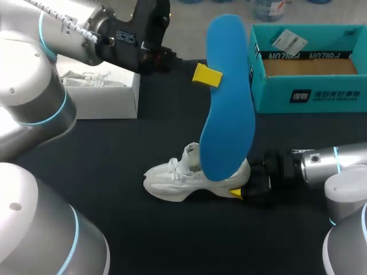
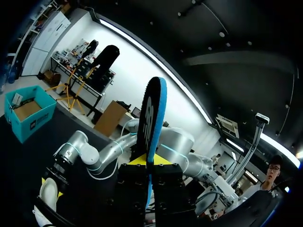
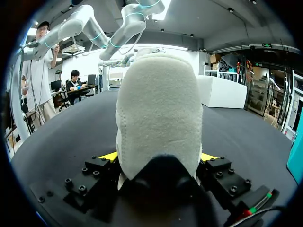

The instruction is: Take the shoe out of the shoebox, open the shoe tongue, remove and reinsert the insole, then place the shoe into the shoebox

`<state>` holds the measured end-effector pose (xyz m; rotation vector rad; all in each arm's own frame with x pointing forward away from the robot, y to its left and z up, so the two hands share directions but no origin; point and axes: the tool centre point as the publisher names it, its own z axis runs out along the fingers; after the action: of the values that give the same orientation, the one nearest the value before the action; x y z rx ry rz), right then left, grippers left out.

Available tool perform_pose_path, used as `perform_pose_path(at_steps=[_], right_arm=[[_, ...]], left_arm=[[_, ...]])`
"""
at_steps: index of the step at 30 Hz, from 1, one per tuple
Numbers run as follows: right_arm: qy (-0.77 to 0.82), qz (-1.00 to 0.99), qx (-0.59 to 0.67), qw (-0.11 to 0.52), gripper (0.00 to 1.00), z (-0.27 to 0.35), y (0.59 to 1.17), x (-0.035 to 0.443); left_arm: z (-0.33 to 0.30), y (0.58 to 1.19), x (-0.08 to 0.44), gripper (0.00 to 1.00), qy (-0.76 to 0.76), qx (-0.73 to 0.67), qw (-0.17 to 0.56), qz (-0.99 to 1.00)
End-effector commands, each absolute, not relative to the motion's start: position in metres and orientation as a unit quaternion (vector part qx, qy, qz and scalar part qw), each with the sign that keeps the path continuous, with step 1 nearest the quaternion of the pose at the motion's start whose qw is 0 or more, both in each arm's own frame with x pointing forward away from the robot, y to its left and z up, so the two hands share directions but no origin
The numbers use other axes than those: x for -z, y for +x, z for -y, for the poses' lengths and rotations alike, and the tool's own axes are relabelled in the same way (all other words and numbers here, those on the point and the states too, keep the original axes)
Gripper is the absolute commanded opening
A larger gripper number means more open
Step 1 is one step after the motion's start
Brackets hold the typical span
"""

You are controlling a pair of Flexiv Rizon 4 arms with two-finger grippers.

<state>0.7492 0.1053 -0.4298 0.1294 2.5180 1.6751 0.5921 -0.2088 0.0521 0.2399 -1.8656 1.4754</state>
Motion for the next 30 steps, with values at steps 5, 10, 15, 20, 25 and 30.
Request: perform_pose_path(at_steps=[5, 10, 15, 20, 25, 30], right_arm=[[0.043, -0.832, -0.550, 0.057, 0.00, -0.107, 0.750, 0.432], [0.043, -0.832, -0.550, 0.057, 0.00, -0.107, 0.750, 0.432], [0.043, -0.832, -0.550, 0.057, 0.00, -0.107, 0.750, 0.432], [0.043, -0.832, -0.550, 0.057, 0.00, -0.107, 0.750, 0.432], [0.043, -0.832, -0.550, 0.057, 0.00, -0.107, 0.750, 0.432], [0.043, -0.832, -0.550, 0.057, 0.00, -0.107, 0.750, 0.432]], left_arm=[[0.194, 0.575, -0.049, 0.00, 0.099, -0.570, 0.368, 0.728], [0.188, 0.569, -0.052, 0.00, 0.096, -0.575, 0.365, 0.726], [0.188, 0.568, -0.052, 0.00, 0.095, -0.574, 0.364, 0.727], [0.189, 0.569, -0.052, 0.00, 0.097, -0.575, 0.364, 0.726], [0.189, 0.569, -0.052, 0.00, 0.097, -0.575, 0.364, 0.726], [0.189, 0.569, -0.052, 0.00, 0.097, -0.575, 0.364, 0.726]])
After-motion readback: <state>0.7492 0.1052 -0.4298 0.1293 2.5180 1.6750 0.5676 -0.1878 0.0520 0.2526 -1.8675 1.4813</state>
